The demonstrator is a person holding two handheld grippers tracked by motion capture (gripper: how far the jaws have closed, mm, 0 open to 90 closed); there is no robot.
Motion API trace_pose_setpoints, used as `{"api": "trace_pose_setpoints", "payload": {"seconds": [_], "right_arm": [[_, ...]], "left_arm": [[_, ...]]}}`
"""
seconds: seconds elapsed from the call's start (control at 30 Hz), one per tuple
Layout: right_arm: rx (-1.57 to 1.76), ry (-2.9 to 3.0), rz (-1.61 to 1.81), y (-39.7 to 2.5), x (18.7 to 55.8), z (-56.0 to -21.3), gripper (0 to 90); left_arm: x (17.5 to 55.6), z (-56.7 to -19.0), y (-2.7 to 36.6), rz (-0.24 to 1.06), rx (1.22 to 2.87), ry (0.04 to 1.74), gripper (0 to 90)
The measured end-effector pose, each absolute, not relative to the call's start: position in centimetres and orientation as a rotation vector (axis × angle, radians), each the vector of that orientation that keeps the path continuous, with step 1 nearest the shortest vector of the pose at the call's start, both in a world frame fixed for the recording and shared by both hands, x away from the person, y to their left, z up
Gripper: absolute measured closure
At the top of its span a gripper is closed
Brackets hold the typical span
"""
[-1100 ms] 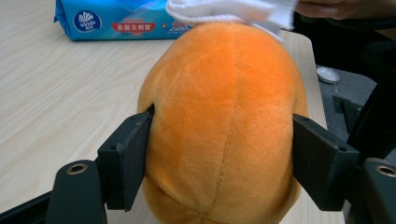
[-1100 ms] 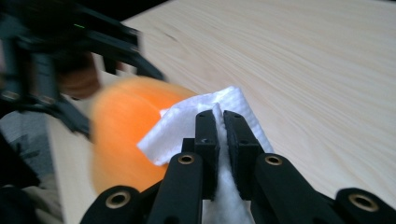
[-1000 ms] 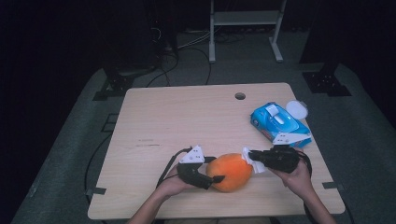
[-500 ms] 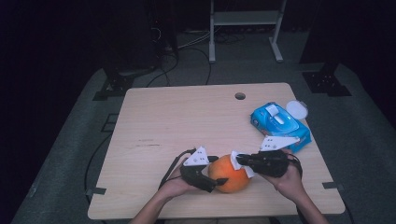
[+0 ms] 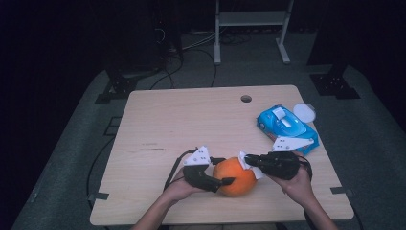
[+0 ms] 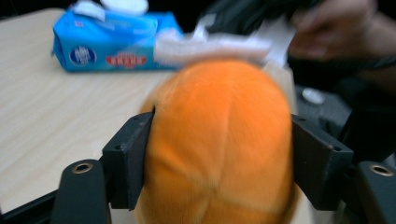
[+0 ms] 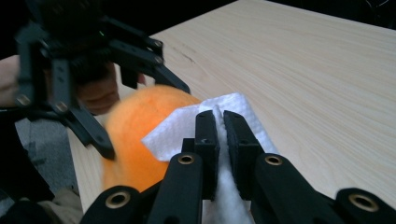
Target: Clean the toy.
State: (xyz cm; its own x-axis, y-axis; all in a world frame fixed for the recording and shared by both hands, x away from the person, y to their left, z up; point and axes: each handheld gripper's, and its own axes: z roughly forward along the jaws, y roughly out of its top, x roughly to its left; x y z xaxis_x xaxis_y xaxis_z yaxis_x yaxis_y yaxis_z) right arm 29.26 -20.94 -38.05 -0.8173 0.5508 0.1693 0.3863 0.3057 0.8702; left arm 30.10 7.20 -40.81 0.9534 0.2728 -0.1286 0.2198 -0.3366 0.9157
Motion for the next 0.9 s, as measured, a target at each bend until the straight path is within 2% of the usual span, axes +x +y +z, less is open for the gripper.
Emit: {"api": "trace_pose_setpoints", "payload": {"seconds": [0.2, 0.37, 0.47, 0.6, 0.63, 0.7, 0.77, 0.9], "right_arm": [[0.872, 2.448, 1.547, -19.7, 29.3, -38.9, 84.2], [0.777, 2.438, 1.602, -18.4, 27.9, -37.6, 84.2], [0.74, 2.443, 1.566, -18.0, 27.5, -37.5, 84.2], [0.8, 2.45, 1.574, -18.9, 28.3, -38.4, 84.1], [0.816, 2.443, 1.572, -19.2, 28.4, -38.5, 84.0], [0.828, 2.435, 1.572, -19.6, 28.6, -38.6, 83.9], [0.838, 2.437, 1.57, -19.8, 28.8, -38.8, 83.9], [0.879, 2.421, 1.563, -20.7, 29.3, -39.1, 83.3]], "left_arm": [[29.4, -40.7, 6.6, 0.088, 1.983, 0.342, 32.6], [29.3, -40.8, 5.7, 0.135, 1.981, 0.385, 30.6], [29.4, -40.9, 5.7, 0.136, 1.971, 0.399, 25.8], [29.9, -41.3, 6.1, 0.1, 1.943, 0.407, 10.4], [30.1, -41.4, 6.3, 0.089, 1.932, 0.417, 9.0], [30.4, -41.8, 6.3, 0.056, 1.919, 0.439, 8.6], [30.3, -42.1, 6.2, 0.027, 1.931, 0.4, 11.9], [30.3, -42.1, 6.6, -0.021, 1.929, 0.346, 12.0]]}}
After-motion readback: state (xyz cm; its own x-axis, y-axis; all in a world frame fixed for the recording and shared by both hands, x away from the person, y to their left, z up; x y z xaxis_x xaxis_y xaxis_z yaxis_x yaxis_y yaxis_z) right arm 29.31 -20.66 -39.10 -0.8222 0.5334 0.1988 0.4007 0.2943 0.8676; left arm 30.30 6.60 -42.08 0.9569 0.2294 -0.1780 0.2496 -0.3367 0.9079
